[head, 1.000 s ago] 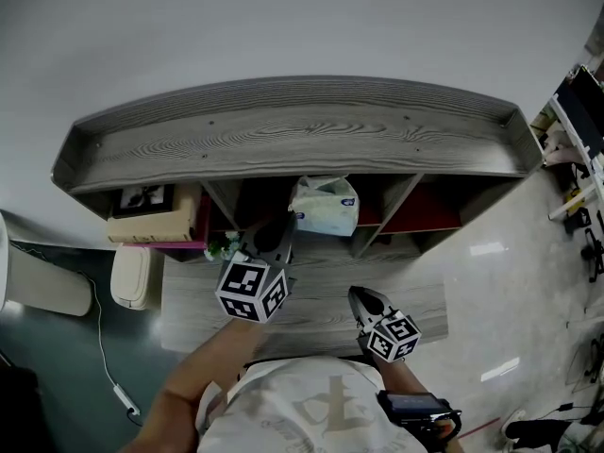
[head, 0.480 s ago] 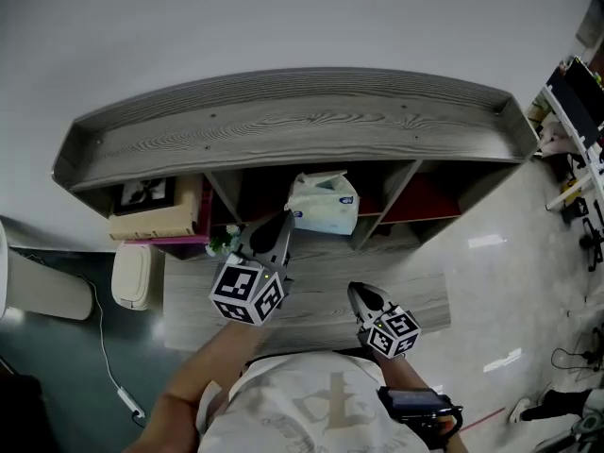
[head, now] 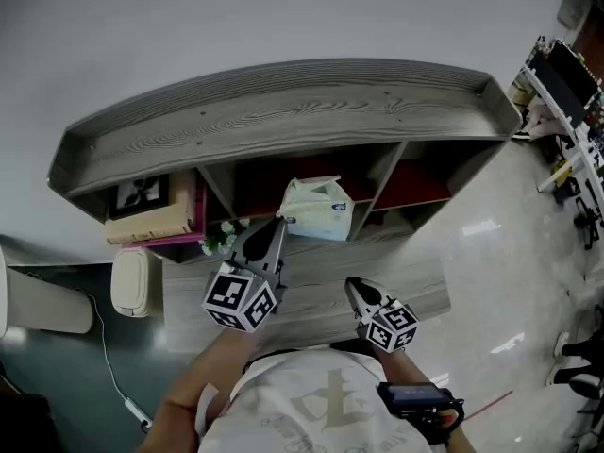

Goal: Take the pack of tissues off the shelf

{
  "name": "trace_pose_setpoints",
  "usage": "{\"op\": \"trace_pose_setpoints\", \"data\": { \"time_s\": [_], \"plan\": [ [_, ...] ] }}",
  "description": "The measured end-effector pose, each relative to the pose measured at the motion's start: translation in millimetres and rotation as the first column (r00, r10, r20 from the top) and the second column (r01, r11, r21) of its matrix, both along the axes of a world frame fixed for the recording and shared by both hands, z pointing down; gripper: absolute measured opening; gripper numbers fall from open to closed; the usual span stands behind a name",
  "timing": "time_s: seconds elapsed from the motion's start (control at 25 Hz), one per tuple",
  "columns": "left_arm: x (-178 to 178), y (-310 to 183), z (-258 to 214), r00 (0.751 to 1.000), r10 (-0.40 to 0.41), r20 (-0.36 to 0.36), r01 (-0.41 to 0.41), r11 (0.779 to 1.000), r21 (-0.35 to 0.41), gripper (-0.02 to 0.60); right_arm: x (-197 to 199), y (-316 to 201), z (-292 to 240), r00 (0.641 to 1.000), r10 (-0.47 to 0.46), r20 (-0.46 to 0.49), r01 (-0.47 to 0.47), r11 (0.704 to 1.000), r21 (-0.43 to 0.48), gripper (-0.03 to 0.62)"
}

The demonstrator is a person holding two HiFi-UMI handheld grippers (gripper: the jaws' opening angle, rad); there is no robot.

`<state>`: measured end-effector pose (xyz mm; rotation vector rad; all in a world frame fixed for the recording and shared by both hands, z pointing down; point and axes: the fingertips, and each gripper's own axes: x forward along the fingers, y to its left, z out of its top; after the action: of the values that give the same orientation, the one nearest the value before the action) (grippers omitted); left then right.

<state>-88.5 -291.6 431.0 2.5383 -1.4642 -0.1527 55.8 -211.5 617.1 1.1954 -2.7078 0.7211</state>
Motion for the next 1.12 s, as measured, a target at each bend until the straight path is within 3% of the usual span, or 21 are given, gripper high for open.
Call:
{"op": "trace_pose_setpoints", "data": {
  "time_s": [0.56,1.12],
  "plan": [
    [7,42,22,0.994,0.11,-0.024,-0.111,0.994,-0.017,0.017,-2,29,-1,0.999,0.051,-0.01,-0.051,0.999,0.001,0.005],
    [-2,84,54,0.986,0.158,-0.042,-0.161,0.986,-0.054,0.018,-5,59,5,0.996,0.086,-0.008,-0.086,0.996,-0.004,0.005]
  ]
}}
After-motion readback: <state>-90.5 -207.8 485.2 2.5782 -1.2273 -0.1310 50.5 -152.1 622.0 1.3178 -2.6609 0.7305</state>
